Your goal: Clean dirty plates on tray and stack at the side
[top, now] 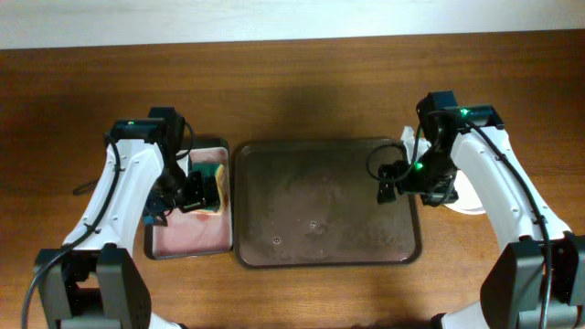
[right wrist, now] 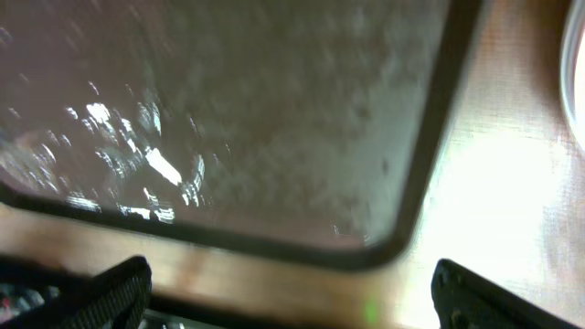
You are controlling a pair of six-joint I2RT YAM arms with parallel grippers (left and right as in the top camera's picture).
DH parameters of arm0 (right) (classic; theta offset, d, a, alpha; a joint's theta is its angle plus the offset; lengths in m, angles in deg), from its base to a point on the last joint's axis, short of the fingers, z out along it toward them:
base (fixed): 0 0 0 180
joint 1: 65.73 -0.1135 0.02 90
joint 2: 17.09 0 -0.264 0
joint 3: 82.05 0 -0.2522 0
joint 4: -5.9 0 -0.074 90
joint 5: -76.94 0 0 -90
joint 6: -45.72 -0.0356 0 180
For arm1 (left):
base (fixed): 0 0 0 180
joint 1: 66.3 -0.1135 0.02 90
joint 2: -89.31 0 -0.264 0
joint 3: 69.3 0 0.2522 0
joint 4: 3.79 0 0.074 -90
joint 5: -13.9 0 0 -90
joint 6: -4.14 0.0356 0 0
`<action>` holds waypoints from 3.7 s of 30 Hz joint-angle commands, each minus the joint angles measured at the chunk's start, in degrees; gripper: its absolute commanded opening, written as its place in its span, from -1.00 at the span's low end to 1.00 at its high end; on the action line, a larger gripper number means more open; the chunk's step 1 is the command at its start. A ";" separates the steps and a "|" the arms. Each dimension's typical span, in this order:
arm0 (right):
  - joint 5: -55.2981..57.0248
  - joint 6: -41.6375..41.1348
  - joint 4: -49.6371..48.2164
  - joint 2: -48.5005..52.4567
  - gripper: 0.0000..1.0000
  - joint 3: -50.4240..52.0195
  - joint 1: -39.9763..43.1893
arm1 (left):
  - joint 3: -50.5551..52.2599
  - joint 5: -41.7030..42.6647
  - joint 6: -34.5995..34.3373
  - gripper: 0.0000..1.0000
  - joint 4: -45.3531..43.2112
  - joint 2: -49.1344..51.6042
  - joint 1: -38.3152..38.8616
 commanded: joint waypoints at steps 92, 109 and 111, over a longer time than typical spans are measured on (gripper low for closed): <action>9.22 0.87 -72.76 -96.00 0.97 76.26 2.47 | 37.73 -3.48 2.25 0.99 -22.45 -75.89 0.22; 9.22 0.90 -72.74 -95.97 0.97 76.26 2.47 | 75.17 -2.10 18.93 0.99 -81.35 -97.33 1.84; 9.22 0.90 -72.76 -96.00 0.98 76.26 2.47 | 75.17 -1.33 19.17 0.99 -74.93 -97.33 1.84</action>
